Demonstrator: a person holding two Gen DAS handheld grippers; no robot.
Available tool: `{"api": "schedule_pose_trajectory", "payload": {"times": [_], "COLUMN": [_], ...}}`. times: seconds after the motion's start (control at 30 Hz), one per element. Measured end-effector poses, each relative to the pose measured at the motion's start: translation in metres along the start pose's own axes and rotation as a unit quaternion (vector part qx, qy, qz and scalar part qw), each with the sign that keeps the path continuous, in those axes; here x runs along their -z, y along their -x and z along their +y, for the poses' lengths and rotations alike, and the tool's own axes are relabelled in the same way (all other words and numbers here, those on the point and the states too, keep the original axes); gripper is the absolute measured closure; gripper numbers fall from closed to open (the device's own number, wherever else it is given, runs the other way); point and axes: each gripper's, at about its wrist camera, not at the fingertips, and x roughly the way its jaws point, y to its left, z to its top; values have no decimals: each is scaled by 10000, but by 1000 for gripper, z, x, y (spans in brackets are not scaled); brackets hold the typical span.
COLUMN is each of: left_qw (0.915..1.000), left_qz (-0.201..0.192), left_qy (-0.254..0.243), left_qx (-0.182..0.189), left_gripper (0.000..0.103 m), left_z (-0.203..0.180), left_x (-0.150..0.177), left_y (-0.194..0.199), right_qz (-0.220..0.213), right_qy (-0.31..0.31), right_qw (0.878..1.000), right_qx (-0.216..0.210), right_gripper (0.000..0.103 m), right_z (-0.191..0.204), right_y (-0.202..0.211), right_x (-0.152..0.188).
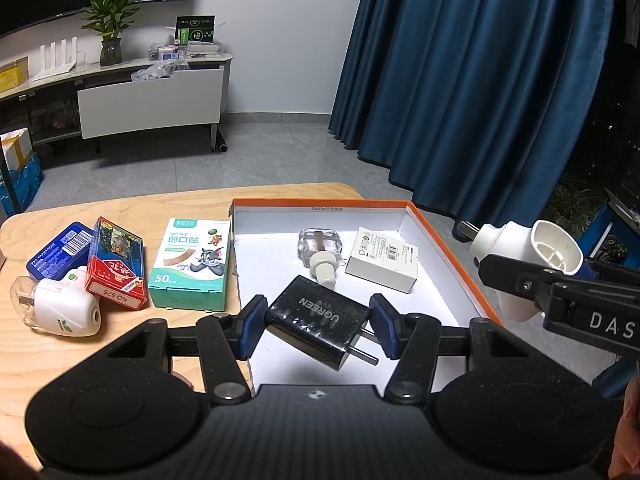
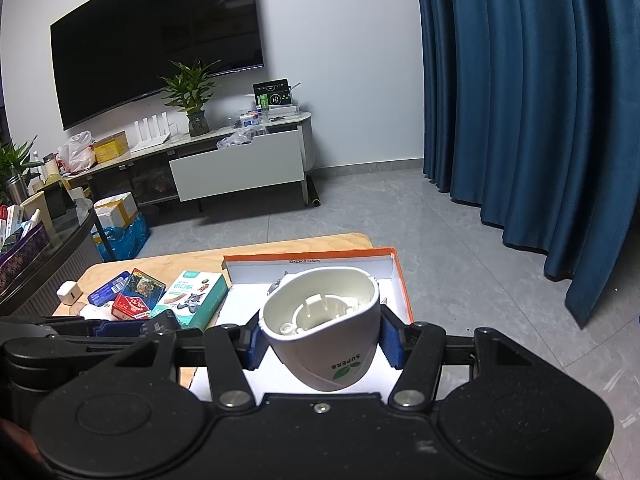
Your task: Organize rigid objects
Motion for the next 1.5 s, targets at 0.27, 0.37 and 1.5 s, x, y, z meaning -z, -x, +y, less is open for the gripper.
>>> {"api": "schedule_pose_trajectory", "payload": {"times": [0.27, 0.37, 1.5], "left_qw": [10000, 10000, 9999], "left_qz": [1, 15, 39], "left_qy": [9, 30, 104], "left_qx": [12, 23, 11], "left_gripper": [46, 46, 46], "left_z": [1, 2, 4], "left_x": [0, 0, 3], "left_y": [0, 0, 0], "right_qz": [0, 11, 68], "right_qy": [-1, -7, 51], "right_qw": [10000, 10000, 10000], "right_qx": [4, 3, -46], "right_gripper": [37, 36, 36], "right_z": [0, 1, 1], "right_y": [0, 0, -1], "right_x": [0, 0, 0]}}
